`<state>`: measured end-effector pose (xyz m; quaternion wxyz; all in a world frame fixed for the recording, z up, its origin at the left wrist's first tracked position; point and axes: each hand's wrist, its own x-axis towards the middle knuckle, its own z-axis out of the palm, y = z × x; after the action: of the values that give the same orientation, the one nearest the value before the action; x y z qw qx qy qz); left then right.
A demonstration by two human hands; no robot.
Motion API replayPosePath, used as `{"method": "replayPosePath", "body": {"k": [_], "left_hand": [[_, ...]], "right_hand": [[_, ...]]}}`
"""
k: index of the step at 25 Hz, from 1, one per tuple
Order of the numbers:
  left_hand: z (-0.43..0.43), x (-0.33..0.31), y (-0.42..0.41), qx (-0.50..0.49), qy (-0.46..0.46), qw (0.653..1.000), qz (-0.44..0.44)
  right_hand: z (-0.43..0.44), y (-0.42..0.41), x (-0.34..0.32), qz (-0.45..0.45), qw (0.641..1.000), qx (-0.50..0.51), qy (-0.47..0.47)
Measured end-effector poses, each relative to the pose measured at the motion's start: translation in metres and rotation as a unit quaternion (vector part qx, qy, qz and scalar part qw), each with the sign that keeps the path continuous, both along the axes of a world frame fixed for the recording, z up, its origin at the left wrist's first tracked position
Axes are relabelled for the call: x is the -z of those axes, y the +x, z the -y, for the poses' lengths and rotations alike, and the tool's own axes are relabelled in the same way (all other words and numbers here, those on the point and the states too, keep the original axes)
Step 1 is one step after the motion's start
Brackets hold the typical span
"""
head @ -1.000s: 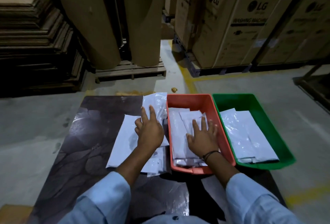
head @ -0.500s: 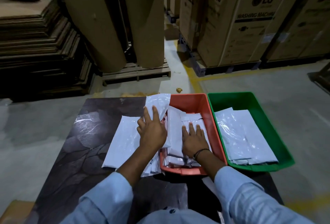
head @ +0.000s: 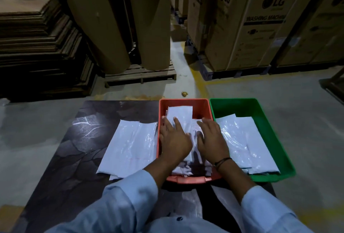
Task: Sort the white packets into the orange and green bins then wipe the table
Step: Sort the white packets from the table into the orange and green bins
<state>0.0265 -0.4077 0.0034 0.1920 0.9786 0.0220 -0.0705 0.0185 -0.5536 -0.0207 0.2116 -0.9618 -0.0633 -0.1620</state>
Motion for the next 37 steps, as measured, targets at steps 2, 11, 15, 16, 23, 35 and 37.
{"method": "replayPosePath", "body": {"k": [2,11,15,16,23,35,37], "left_hand": [[0.007,0.025,-0.002,0.042,0.060,0.997,0.014],[-0.002,0.076,0.000,0.114,0.099,0.989,0.011],[-0.002,0.081,0.000,0.110,0.103,0.989,-0.007],[-0.002,0.082,0.001,0.109,0.100,0.989,-0.008],[-0.003,0.079,0.003,0.107,0.083,0.990,-0.043],[-0.014,0.019,0.009,0.124,-0.003,0.992,0.029],[-0.025,0.002,0.008,0.120,-0.056,0.985,0.110]], "right_hand": [[0.015,-0.003,0.000,-0.001,1.000,0.010,-0.025],[0.032,-0.012,0.020,-0.038,0.998,-0.012,-0.051],[0.033,-0.014,0.022,-0.044,0.997,-0.015,-0.064],[0.033,-0.014,0.022,-0.049,0.996,-0.014,-0.069],[0.031,-0.013,0.021,-0.065,0.992,-0.004,-0.111],[0.021,-0.012,0.012,-0.080,0.980,0.036,-0.180],[0.010,-0.012,0.007,-0.053,0.985,0.079,-0.146]]}}
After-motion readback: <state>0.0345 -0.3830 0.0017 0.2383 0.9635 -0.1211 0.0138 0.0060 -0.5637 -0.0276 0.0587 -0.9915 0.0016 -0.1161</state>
